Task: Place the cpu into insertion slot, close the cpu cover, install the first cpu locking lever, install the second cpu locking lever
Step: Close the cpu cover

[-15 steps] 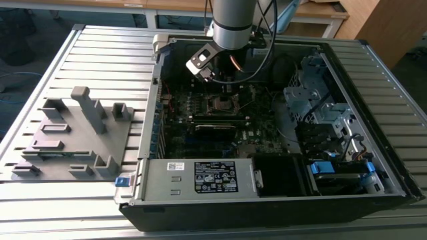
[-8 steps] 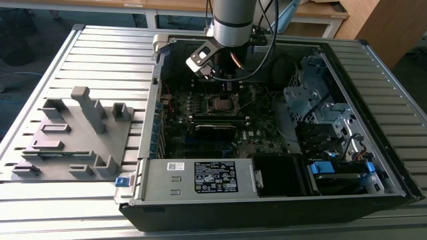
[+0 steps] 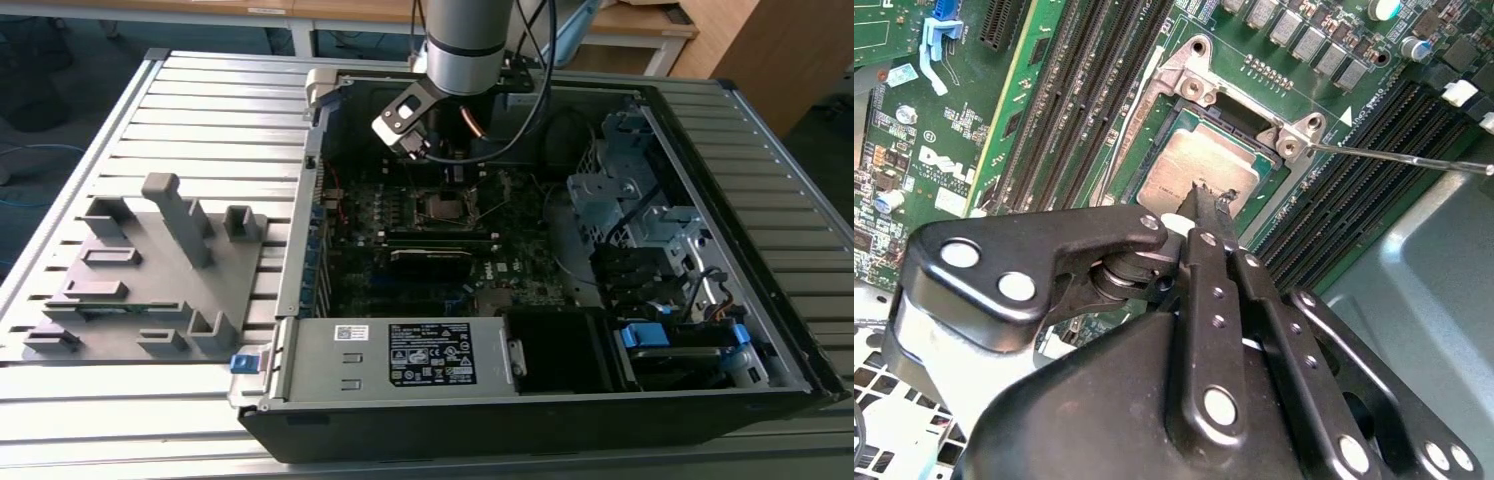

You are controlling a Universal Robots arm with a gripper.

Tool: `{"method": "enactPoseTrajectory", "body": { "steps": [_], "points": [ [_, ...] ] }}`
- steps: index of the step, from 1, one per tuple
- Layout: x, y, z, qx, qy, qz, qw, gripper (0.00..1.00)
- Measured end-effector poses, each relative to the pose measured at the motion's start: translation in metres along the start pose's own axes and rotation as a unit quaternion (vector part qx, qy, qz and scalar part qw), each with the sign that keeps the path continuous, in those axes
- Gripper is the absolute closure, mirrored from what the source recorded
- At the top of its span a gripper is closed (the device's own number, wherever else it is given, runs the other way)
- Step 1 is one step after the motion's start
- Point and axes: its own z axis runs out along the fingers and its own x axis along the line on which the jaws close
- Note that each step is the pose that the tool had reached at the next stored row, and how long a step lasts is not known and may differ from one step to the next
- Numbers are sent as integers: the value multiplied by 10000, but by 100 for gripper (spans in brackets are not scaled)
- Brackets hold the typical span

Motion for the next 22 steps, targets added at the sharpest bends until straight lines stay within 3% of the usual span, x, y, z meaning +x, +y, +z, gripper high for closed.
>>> {"method": "enactPoseTrajectory", "body": {
  "steps": [22],
  "points": [
    [-1,3,-96,0,0,0,10000,90]
  ]
}}
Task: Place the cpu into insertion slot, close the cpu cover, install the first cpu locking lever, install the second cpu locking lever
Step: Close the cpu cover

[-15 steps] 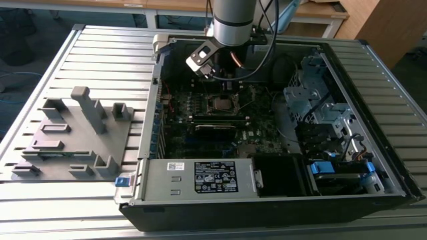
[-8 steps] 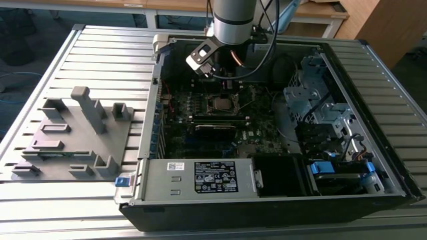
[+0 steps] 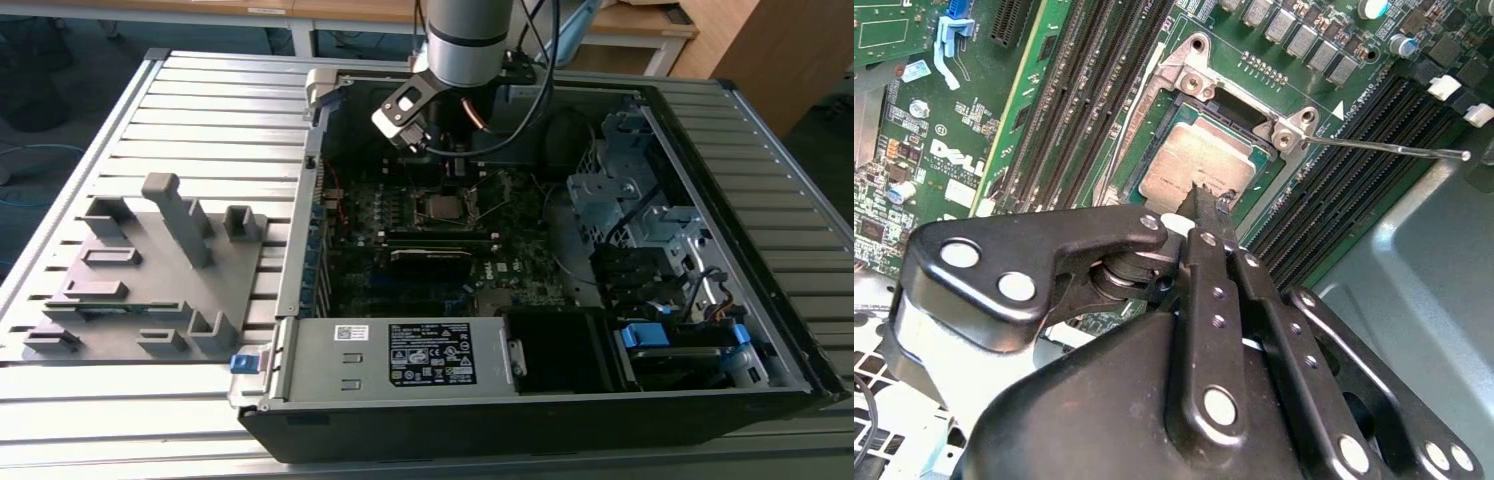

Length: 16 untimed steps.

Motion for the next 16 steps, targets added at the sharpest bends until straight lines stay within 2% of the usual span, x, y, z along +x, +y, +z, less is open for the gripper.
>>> {"method": "enactPoseTrajectory", "body": {
  "steps": [10,12,16],
  "points": [
    [0,1,-40,0,0,0,10000,90],
    [-1,2,-66,0,0,0,10000,90],
    [-1,2,-66,0,0,0,10000,90]
  ]
}}
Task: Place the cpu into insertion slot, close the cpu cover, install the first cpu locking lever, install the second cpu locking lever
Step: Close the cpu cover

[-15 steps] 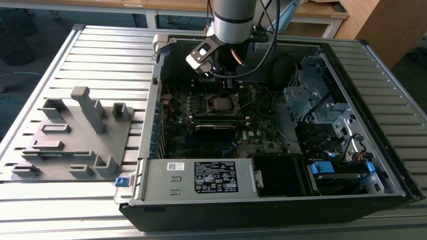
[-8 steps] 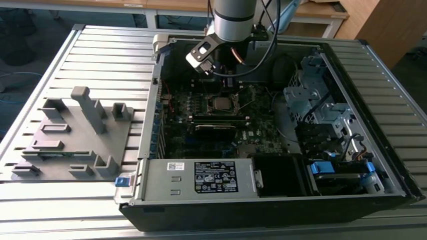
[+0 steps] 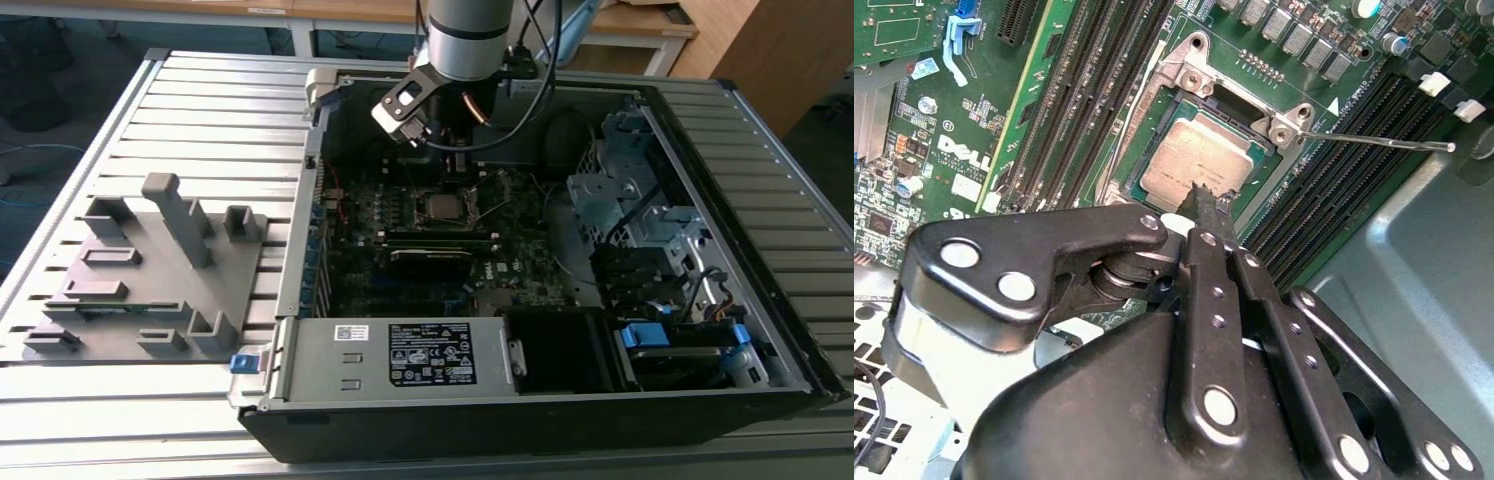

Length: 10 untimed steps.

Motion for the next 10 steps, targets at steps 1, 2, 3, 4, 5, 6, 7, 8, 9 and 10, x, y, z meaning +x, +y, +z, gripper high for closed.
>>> {"method": "enactPoseTrajectory", "body": {
  "steps": [1,2,3,4,5,6,7,8,9,10],
  "points": [
    [0,0,0,0,0,0,10000,90],
    [0,0,0,0,0,0,10000,90],
    [0,0,0,0,0,0,10000,90],
    [0,2,0,0,0,-1,10000,90],
    [0,7,-1,1,-1,-1,10000,90],
    [0,16,-1,1,-2,-1,10000,90],
    [0,25,0,1,-1,0,10000,90],
    [0,36,1,0,0,0,10000,90],
    [1,46,1,0,-1,0,10000,90],
    [1,52,1,0,0,0,10000,90]
  ]
}}
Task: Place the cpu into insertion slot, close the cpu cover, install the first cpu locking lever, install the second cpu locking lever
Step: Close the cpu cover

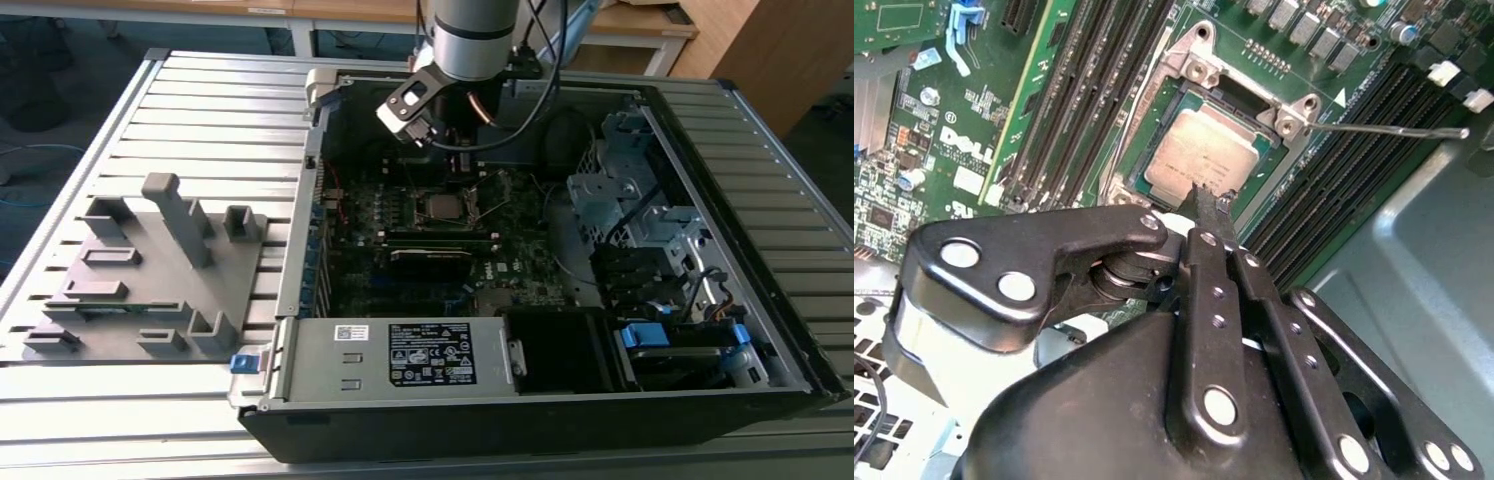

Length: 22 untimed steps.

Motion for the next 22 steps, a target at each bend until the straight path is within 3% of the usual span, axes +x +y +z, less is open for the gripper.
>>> {"method": "enactPoseTrajectory", "body": {
  "steps": [3,15,22],
  "points": [
    [1,1,-14,0,0,0,10000,90],
    [-2,10,-244,0,0,0,10000,90],
    [-2,17,-249,0,-1,-1,10000,90]
  ]
}}
